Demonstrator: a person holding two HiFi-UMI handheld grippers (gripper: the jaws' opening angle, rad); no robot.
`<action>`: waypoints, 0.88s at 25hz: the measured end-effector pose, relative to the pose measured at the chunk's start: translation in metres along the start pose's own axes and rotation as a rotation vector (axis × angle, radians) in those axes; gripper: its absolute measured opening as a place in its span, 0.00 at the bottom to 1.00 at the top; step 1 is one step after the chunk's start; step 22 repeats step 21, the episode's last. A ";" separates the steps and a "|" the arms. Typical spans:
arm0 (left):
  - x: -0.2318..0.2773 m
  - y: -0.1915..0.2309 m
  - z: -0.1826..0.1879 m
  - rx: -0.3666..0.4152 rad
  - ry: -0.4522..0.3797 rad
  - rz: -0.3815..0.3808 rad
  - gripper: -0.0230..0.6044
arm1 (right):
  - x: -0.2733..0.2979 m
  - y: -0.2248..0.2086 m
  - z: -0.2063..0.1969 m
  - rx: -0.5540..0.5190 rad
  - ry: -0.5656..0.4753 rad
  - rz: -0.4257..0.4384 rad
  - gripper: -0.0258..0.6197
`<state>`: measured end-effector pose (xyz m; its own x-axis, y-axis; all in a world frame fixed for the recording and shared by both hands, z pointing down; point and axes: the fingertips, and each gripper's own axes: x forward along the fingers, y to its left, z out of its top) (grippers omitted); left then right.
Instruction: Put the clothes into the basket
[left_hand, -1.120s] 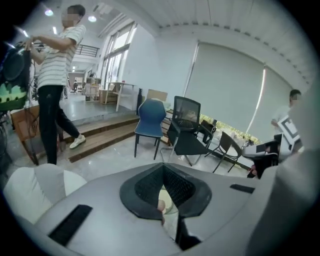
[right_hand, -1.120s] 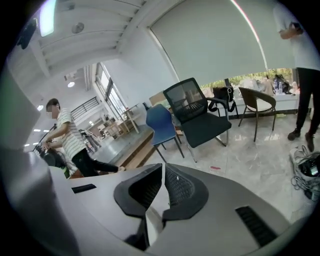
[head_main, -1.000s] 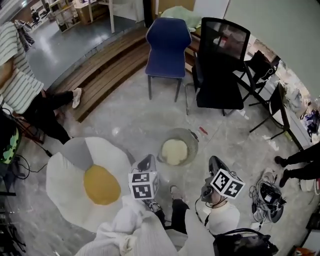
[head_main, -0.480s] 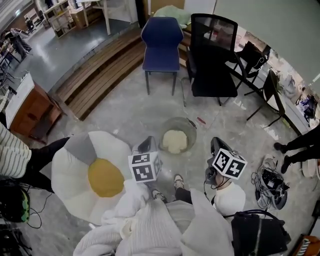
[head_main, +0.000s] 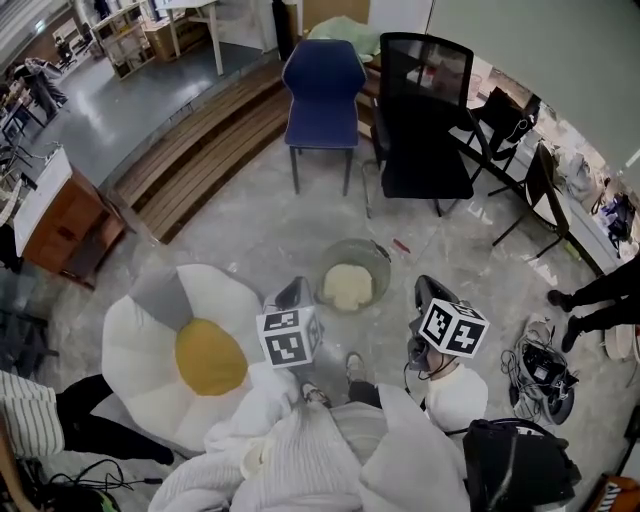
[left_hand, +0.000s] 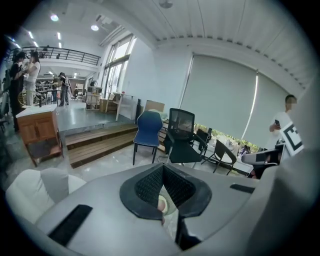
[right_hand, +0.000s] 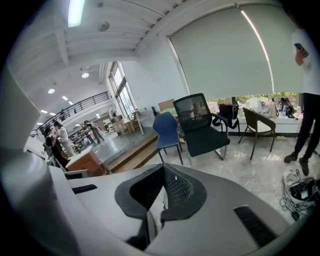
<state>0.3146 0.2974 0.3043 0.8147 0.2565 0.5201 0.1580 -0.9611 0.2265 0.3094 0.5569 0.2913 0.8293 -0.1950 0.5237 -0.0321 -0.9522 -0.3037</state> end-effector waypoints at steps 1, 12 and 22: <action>0.000 -0.001 0.001 -0.001 -0.002 0.000 0.03 | 0.000 0.000 0.001 0.006 0.001 0.002 0.08; 0.004 -0.002 0.002 -0.019 0.003 0.011 0.03 | 0.004 -0.009 0.000 0.021 0.015 -0.008 0.08; 0.008 0.002 0.004 -0.022 0.000 0.009 0.03 | 0.009 -0.003 0.003 0.021 0.016 0.005 0.08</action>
